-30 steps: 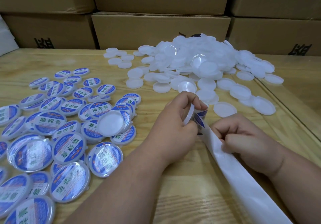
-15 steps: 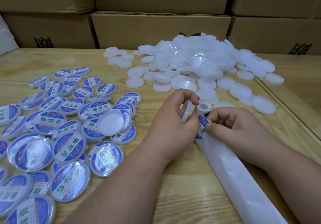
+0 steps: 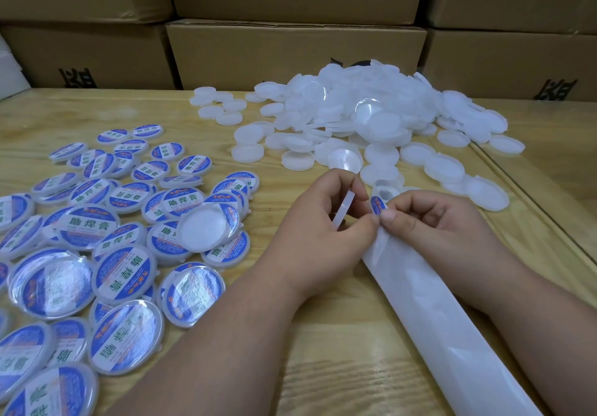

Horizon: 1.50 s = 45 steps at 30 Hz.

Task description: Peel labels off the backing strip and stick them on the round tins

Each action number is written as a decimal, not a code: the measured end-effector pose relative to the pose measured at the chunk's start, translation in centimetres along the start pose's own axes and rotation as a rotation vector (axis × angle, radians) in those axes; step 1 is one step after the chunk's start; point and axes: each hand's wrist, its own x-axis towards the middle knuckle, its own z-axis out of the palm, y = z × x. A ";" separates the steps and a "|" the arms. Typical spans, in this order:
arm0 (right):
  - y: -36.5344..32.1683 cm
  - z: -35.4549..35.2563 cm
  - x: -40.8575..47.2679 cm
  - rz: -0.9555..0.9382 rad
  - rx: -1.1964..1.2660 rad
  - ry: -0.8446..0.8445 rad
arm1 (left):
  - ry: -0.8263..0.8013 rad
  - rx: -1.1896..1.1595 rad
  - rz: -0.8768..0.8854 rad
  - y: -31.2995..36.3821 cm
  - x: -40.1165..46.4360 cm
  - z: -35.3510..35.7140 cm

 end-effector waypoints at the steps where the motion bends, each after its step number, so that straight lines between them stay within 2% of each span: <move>1: -0.1 0.0 0.0 0.003 0.014 0.005 | -0.015 0.004 0.001 0.0 -0.1 0.0; 10: -0.5 -0.2 -0.1 0.023 0.050 -0.051 | -0.026 0.023 -0.023 0.1 -0.1 0.0; 21: 0.1 -0.1 0.1 0.006 -0.050 -0.058 | 0.039 0.006 -0.023 0.0 0.0 0.0; 24: 0.2 -0.2 0.1 0.026 -0.049 -0.059 | 0.137 -0.039 -0.027 0.1 0.2 -0.2; 30: 0.2 -0.3 0.0 0.029 -0.052 -0.064 | 0.449 -0.216 -0.101 0.2 0.8 -0.7; 33: 0.5 -0.3 0.1 0.017 -0.043 -0.035 | 0.490 -0.275 -0.125 0.3 0.8 -0.9; 36: 0.8 0.0 -0.1 -0.077 -0.079 0.011 | 0.446 -0.261 -0.117 0.4 0.7 -0.9; 39: 1.1 0.5 -0.2 -0.238 -0.118 0.141 | 0.369 -0.198 -0.117 0.4 0.6 -0.5; 42: 0.9 0.8 0.0 -0.445 -0.275 0.245 | 0.297 -0.165 -0.095 0.4 0.6 -0.3; 45: 0.6 0.7 0.2 -0.626 -0.432 0.267 | 0.271 -0.129 -0.088 0.4 0.5 -0.4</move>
